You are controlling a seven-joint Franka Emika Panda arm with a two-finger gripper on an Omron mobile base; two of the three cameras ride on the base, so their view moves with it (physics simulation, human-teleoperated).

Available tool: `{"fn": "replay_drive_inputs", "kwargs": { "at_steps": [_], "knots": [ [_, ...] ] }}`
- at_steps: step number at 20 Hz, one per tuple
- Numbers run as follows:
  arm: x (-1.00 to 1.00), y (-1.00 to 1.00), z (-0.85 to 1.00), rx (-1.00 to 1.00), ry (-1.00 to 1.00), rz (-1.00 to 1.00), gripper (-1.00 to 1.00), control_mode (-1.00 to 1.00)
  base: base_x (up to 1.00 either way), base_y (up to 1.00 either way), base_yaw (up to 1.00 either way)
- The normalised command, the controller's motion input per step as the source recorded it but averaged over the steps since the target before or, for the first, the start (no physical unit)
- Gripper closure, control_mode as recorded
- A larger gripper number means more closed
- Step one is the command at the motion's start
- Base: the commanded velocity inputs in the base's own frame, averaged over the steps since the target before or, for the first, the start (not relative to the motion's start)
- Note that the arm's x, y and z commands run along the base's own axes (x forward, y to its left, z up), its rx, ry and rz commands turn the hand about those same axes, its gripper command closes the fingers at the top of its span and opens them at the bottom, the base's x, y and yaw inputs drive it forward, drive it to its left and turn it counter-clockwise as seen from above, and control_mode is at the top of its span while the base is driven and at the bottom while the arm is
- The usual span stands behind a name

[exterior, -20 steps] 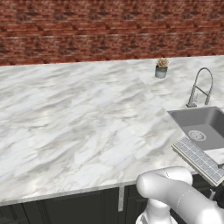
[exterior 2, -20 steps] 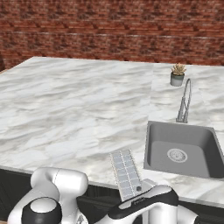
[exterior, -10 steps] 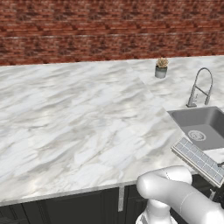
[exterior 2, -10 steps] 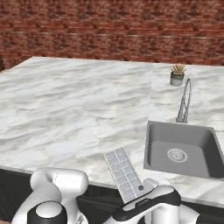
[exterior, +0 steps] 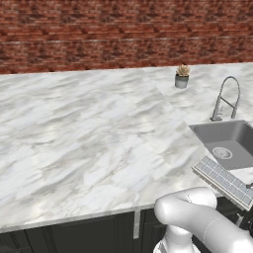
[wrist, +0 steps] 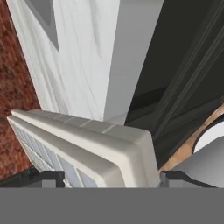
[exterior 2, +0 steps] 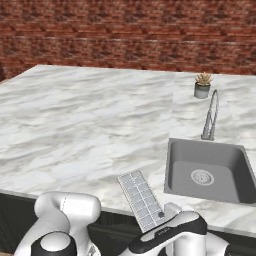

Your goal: The ice cube tray has been filled with water. Take the tray and place it in the freezer to make ice. Close the freezer door after placing the tray.

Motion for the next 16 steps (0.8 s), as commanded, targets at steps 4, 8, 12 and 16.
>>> {"fn": "replay_drive_inputs", "kwargs": {
  "at_steps": [4, 8, 12, 16],
  "knots": [
    [0.00, 0.04, 0.39, 0.00, -0.01, 0.00, 1.00, -1.00, 0.00, 0.00, 0.00],
    [-0.01, 0.00, 0.89, 0.00, -0.10, 0.00, 1.00, -1.00, 0.00, 0.00, 0.00],
    [-0.02, 0.03, 1.00, 0.00, -0.14, -0.01, 1.00, -1.00, 0.00, 0.00, 0.00],
    [0.00, 0.13, 0.97, 0.00, -0.12, -0.03, 1.00, -1.00, 0.00, 0.00, 0.00]
  ]
}}
